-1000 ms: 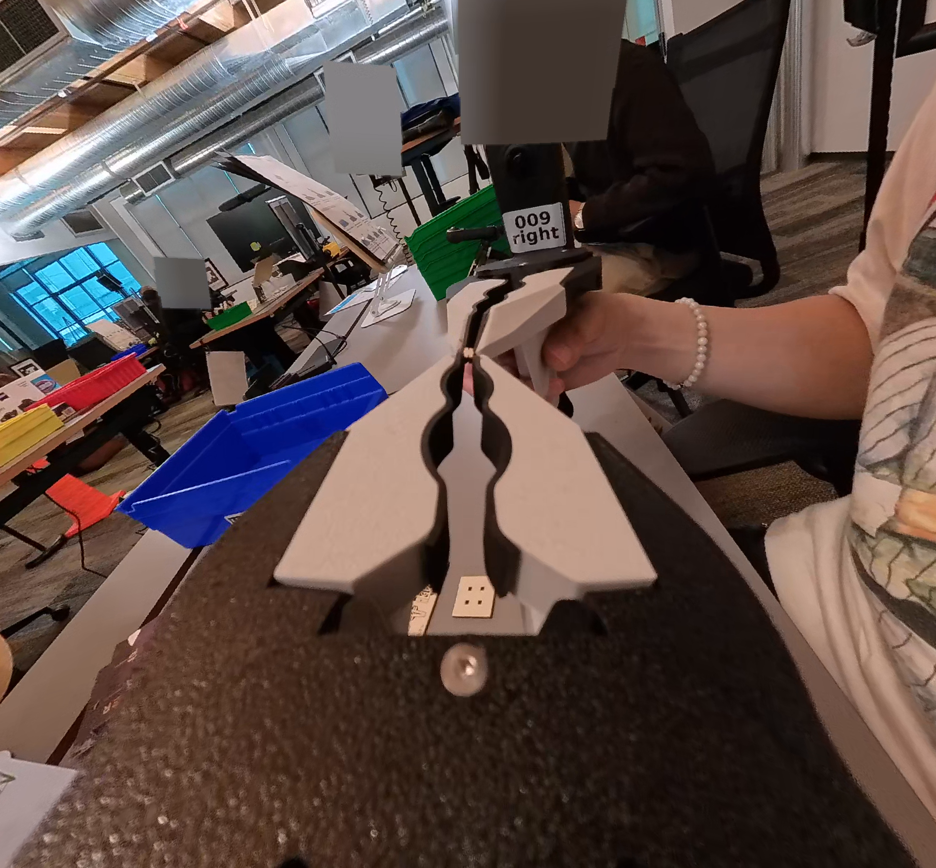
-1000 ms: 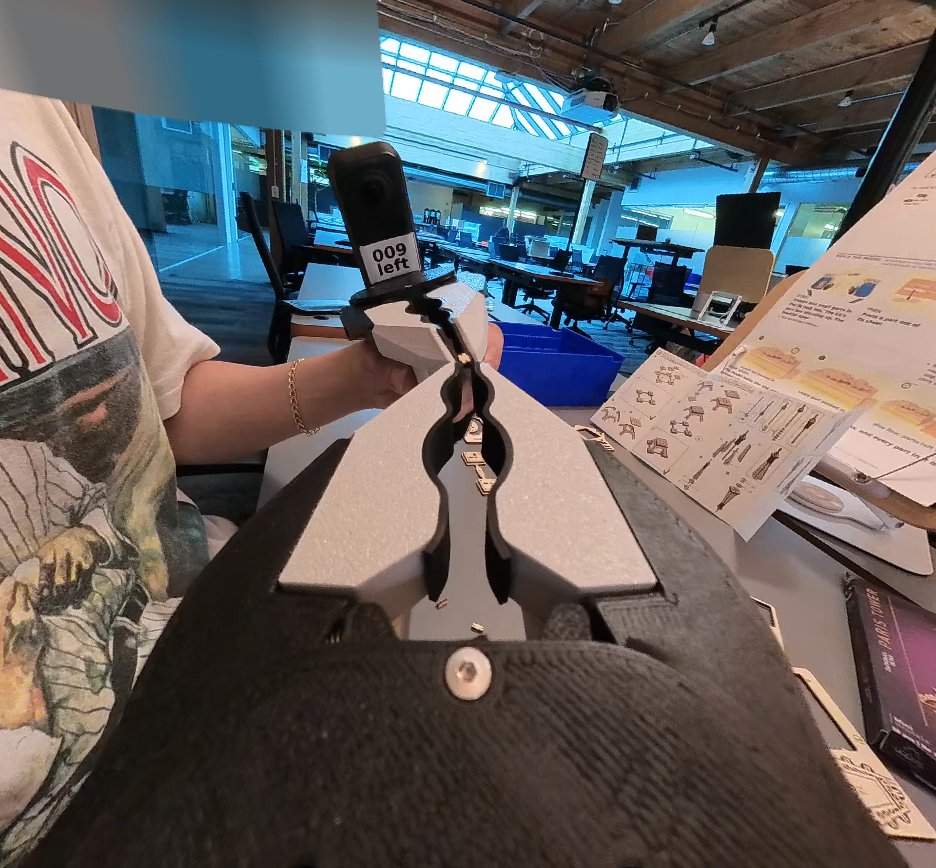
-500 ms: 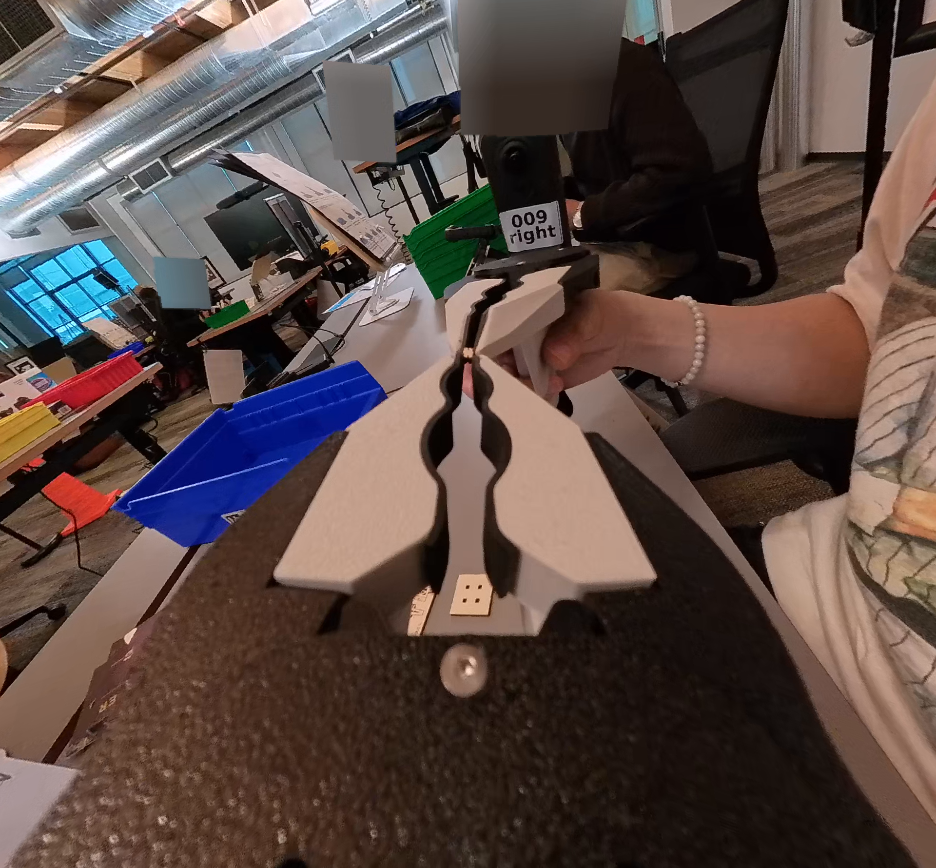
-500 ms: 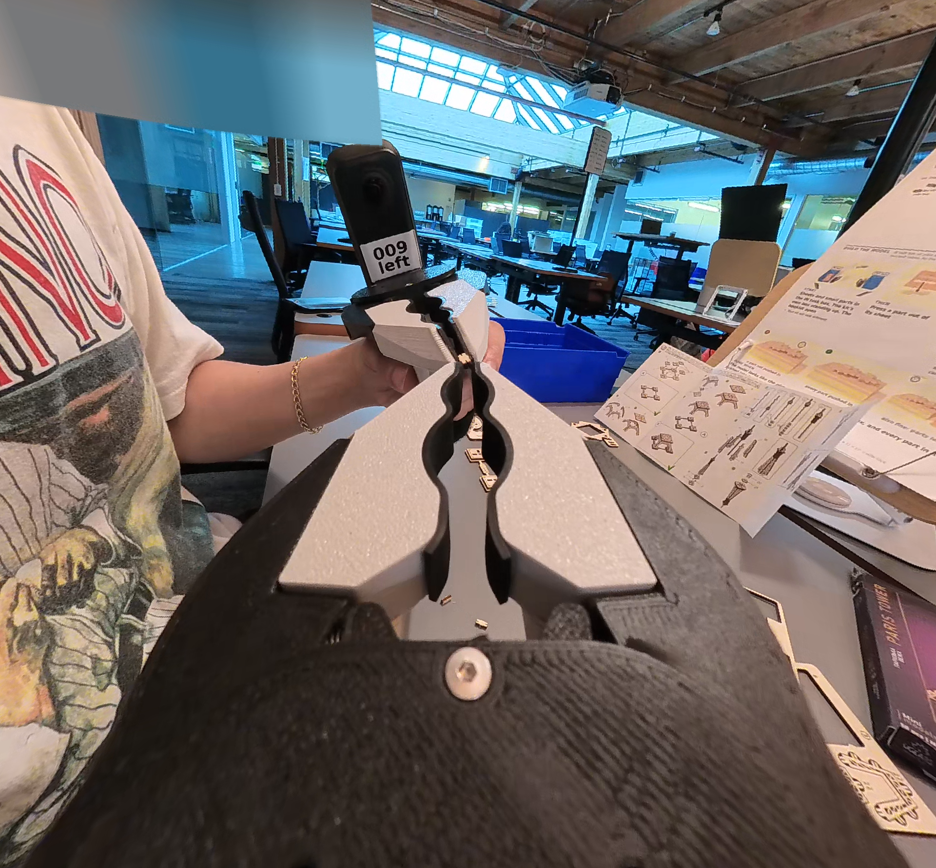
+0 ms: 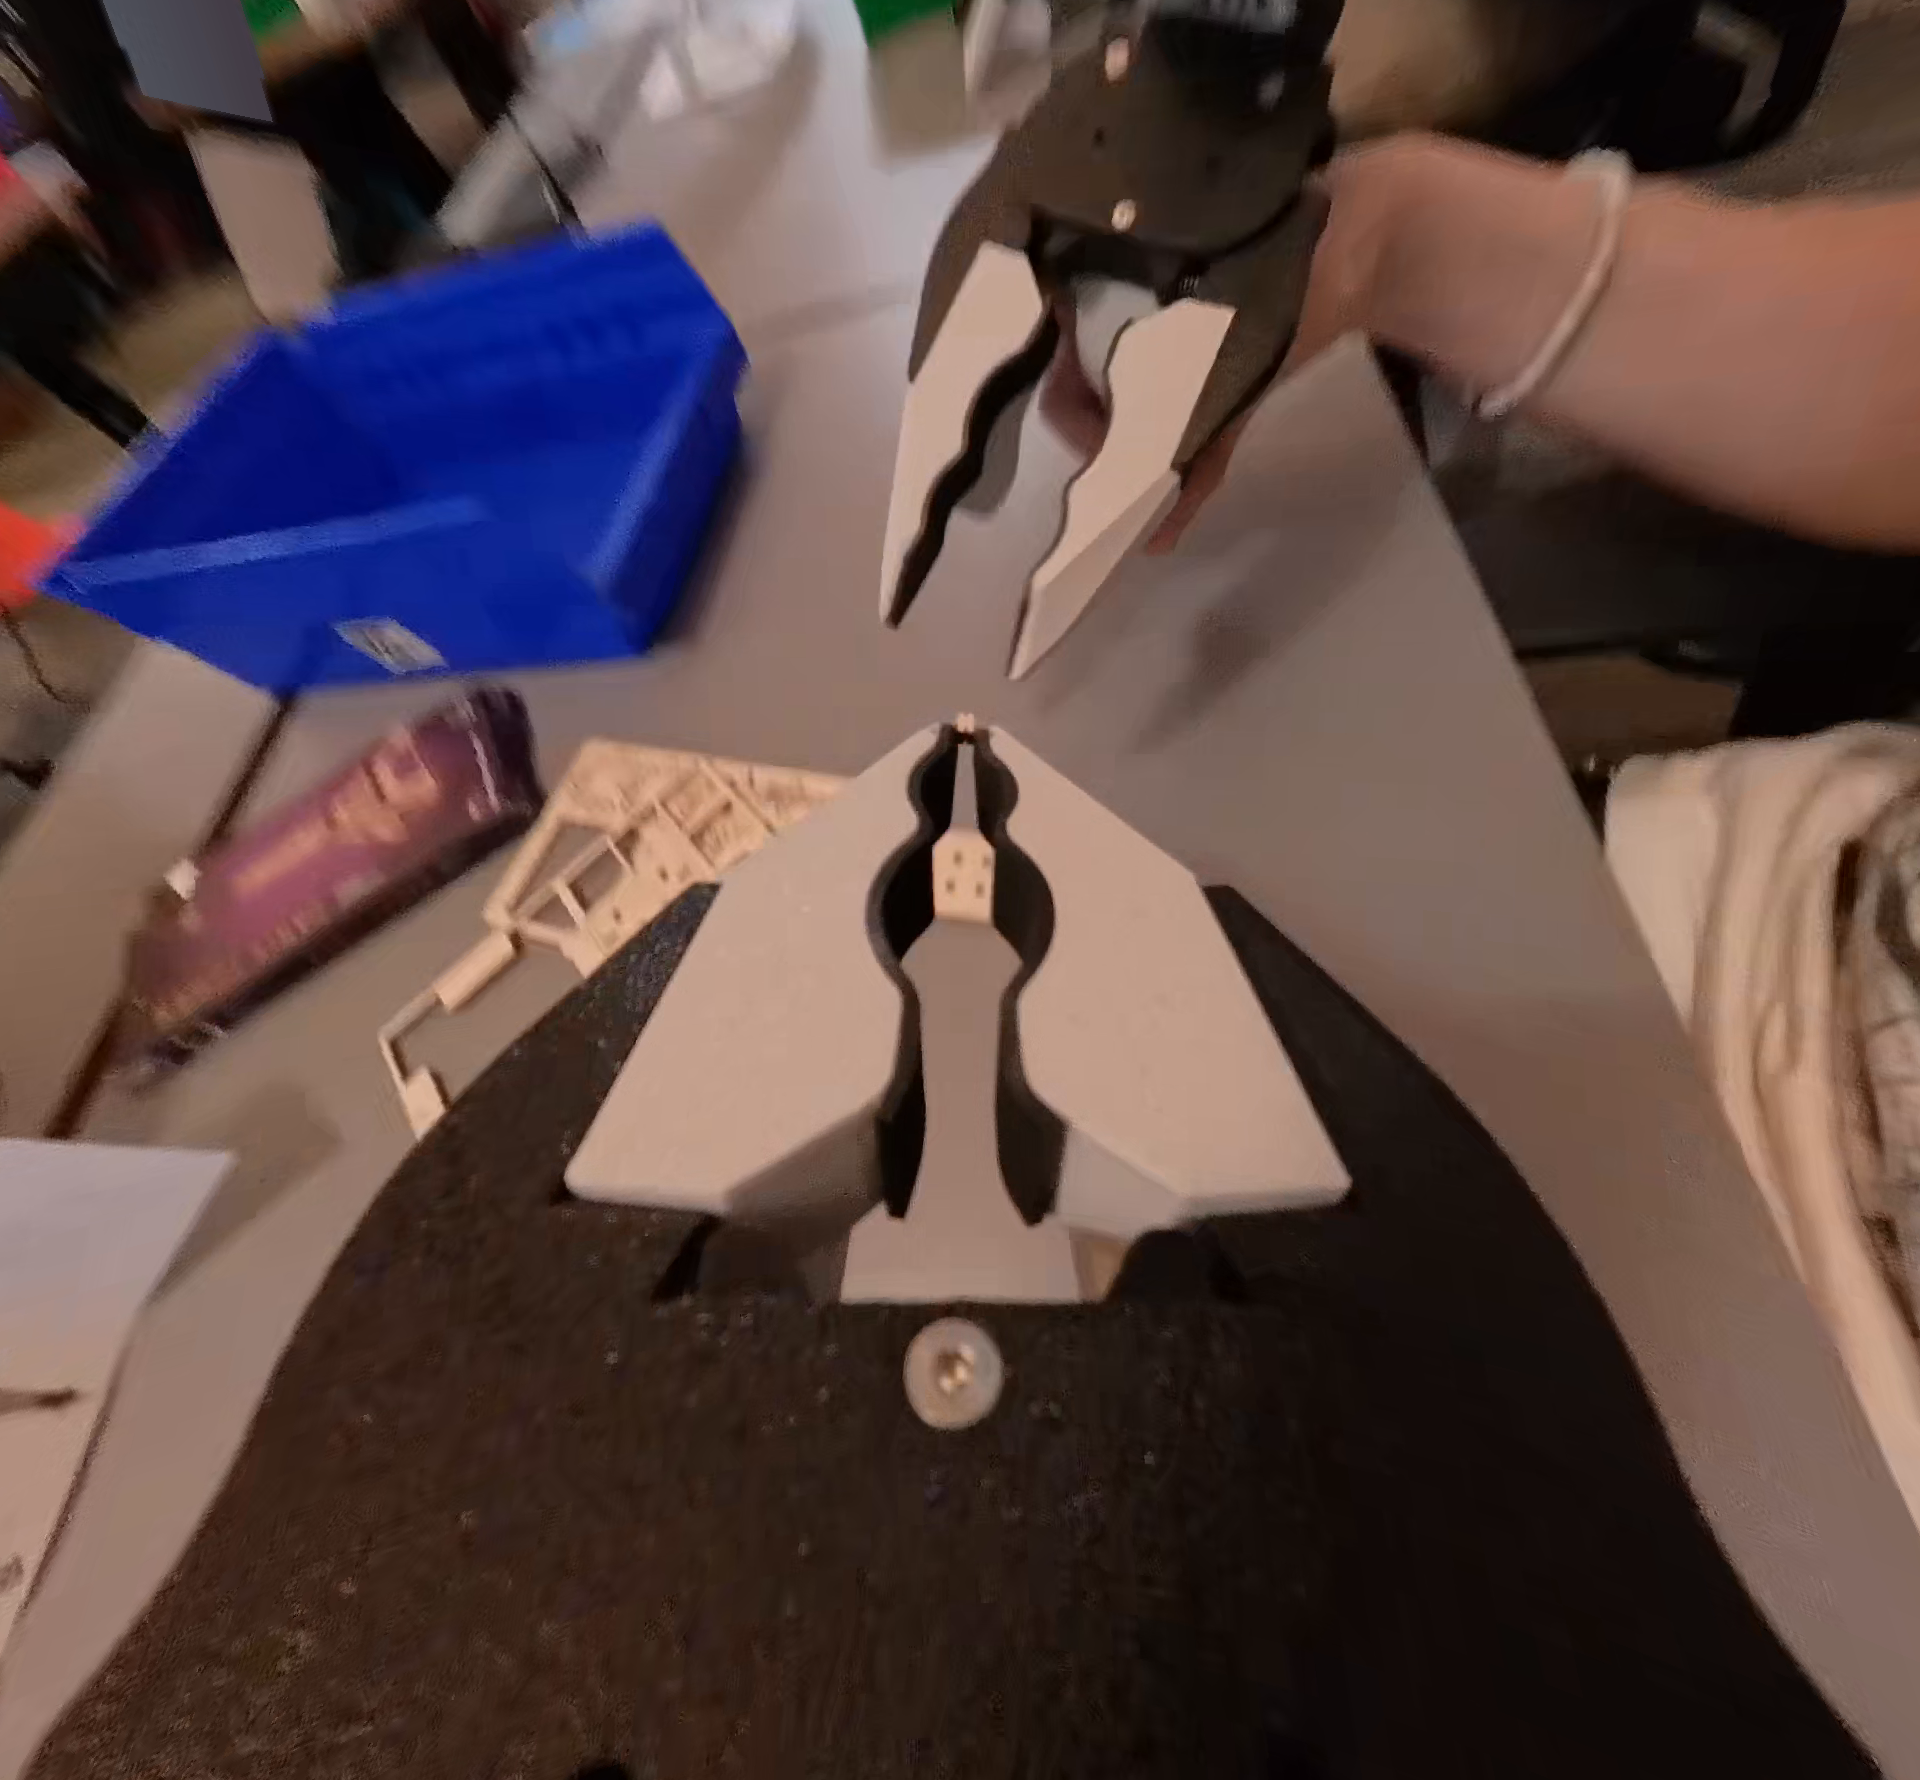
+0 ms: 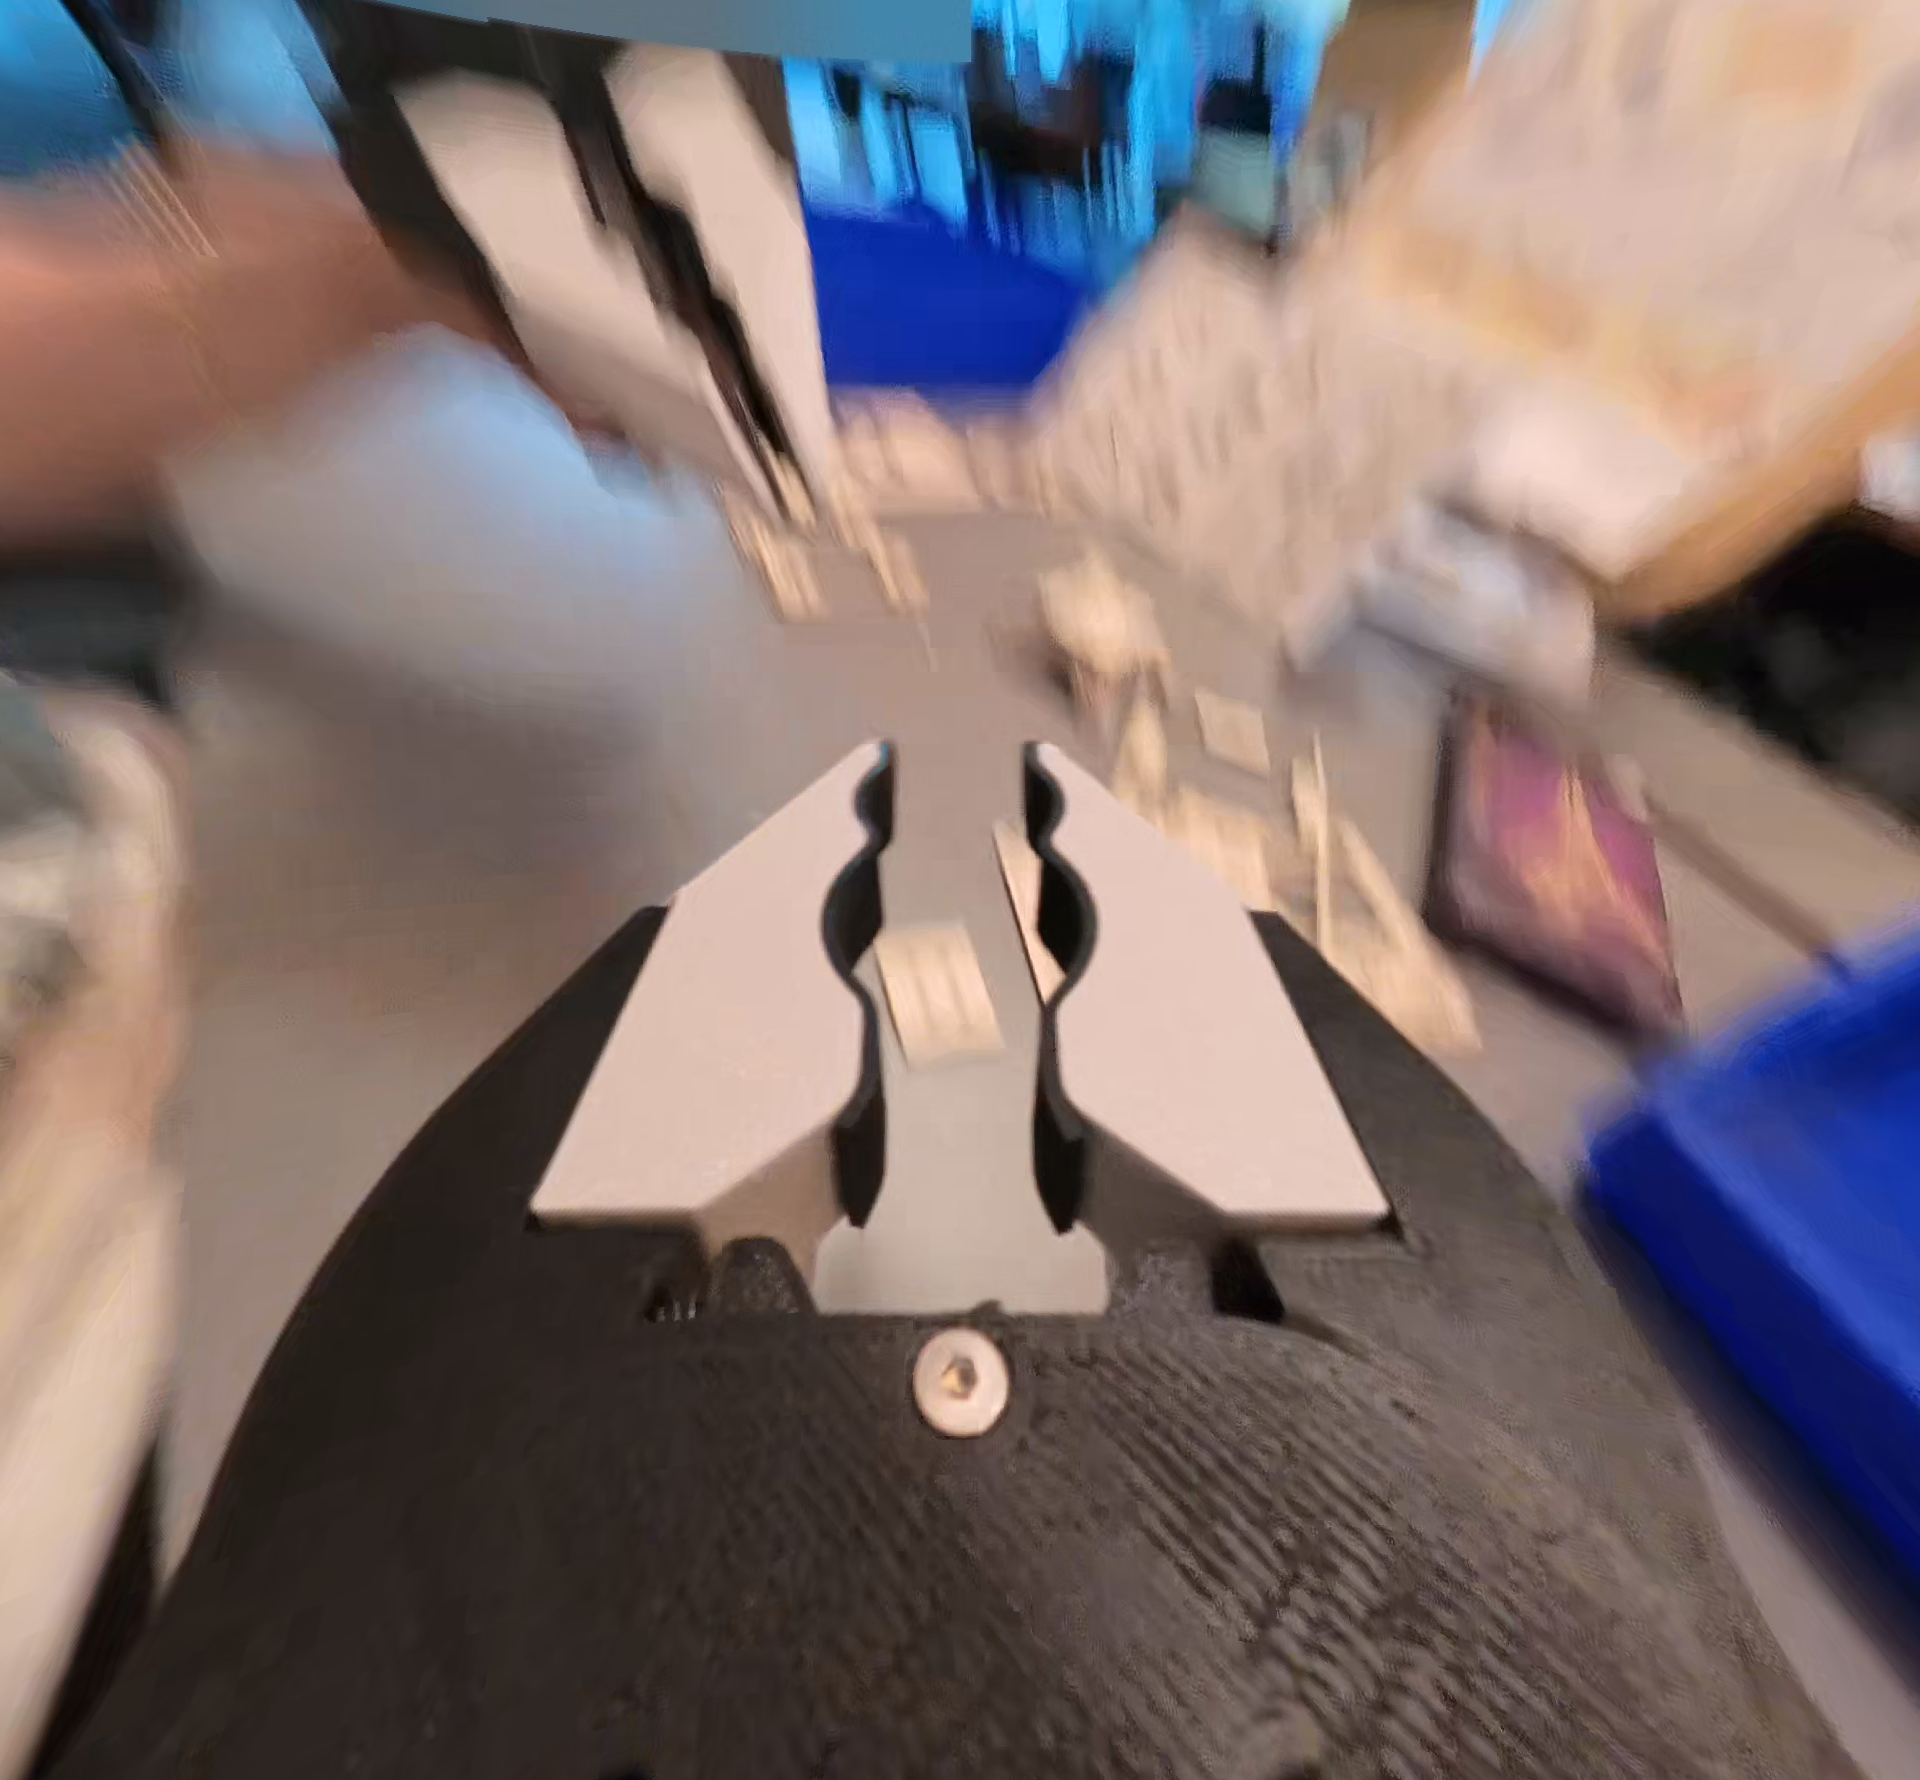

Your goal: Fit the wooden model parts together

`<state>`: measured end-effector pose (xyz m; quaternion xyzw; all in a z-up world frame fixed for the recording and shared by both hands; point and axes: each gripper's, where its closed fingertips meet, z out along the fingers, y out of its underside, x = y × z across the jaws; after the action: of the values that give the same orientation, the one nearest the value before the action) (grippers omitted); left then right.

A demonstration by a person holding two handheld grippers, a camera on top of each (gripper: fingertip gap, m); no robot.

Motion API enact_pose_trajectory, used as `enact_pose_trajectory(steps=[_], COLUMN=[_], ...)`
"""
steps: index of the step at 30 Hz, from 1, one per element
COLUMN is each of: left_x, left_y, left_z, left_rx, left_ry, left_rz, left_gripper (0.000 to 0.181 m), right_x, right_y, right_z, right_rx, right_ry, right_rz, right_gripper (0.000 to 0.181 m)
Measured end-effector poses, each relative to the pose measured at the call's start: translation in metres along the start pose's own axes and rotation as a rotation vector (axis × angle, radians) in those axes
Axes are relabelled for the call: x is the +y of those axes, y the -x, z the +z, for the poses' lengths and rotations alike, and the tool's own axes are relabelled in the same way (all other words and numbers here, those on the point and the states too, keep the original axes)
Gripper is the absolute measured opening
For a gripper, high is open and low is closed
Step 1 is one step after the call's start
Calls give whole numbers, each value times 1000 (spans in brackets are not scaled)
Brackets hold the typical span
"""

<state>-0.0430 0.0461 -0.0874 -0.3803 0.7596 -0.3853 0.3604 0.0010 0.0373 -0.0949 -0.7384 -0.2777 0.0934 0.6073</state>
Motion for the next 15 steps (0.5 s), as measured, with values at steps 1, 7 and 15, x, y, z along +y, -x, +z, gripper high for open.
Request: enact_pose_trajectory(steps=[1, 7, 15], left_x=[13, 67, 93], left_y=[3, 9, 6], left_z=[8, 49, 72], left_rx=[28, 191, 316], left_ry=[70, 371, 578], left_rz=[-20, -95, -128], left_gripper=[1, 0, 0], right_x=[30, 107, 112], right_y=[-7, 0, 11], right_z=[0, 16, 42], right_rx=[19, -108, -295], right_ry=[117, 403, 435], right_rz=[-3, -67, 43], right_gripper=[30, 45, 48])
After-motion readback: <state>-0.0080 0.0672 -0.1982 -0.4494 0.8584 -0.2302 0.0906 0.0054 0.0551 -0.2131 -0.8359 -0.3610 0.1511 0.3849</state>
